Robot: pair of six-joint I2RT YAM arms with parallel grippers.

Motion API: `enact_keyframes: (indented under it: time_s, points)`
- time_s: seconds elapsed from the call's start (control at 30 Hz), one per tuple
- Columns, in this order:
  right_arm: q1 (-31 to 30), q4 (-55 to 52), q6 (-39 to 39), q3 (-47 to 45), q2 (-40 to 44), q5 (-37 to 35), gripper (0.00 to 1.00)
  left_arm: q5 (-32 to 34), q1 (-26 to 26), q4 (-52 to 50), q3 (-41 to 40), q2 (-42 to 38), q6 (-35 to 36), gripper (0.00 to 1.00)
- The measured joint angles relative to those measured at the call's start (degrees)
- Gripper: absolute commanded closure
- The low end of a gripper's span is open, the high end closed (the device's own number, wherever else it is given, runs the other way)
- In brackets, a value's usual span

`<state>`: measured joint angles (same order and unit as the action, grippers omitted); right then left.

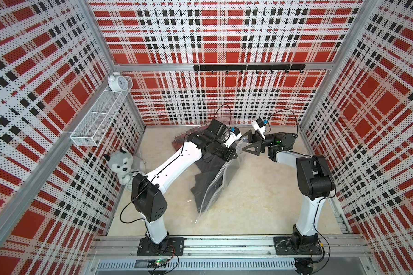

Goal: Place the folded shirt into the vacuum bag
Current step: Close the vacuum bag at the center of the board.

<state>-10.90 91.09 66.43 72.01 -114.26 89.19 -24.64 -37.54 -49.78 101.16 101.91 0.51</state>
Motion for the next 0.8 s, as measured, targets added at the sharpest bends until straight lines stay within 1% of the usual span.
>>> enact_keyframes:
  time_s: [0.07,0.13,0.2,0.23,0.27,0.3,0.43,0.47,0.5,0.53,0.8]
  points:
    - [-0.46,0.0,0.59,0.13,-0.28,0.17,0.25,-0.07,0.0,-0.11,0.44,0.07,0.07,1.0]
    - [-0.87,0.0,0.94,0.15,-0.31,0.24,0.34,-0.2,0.02,-0.24,0.57,0.11,0.17,1.0]
    - [-1.05,0.0,1.6,0.39,-0.37,0.31,0.41,-0.39,0.02,-0.46,0.57,0.17,0.24,1.0]
    - [-1.16,0.0,1.81,0.63,-0.5,0.37,0.49,-0.42,0.02,-0.55,0.57,0.22,0.31,1.0]
    - [-1.27,0.0,2.23,0.83,-0.63,0.37,0.61,-0.42,0.04,-0.63,0.57,0.24,0.39,1.0]
    - [-1.38,0.0,2.4,0.9,-0.72,0.37,0.65,-0.42,0.11,-0.74,0.57,0.24,0.44,1.0]
    - [-1.7,0.0,2.91,0.87,-0.94,0.35,0.71,-0.59,0.35,-1.29,0.57,0.24,0.72,1.0]
    - [-1.75,0.0,2.97,0.85,-0.94,0.35,0.77,-0.68,0.44,-1.33,0.57,0.24,0.83,1.0]
    - [-1.75,0.02,3.17,0.83,-0.94,0.35,0.97,-0.81,0.55,-1.4,0.57,0.24,0.9,1.0]
    - [-1.77,0.02,3.15,0.81,-0.94,0.35,1.0,-0.9,0.66,-1.49,0.57,0.24,0.94,1.0]
    - [-2.03,0.02,6.58,0.94,-0.94,0.37,1.0,-1.55,1.44,-2.19,0.57,0.33,1.07,1.0]
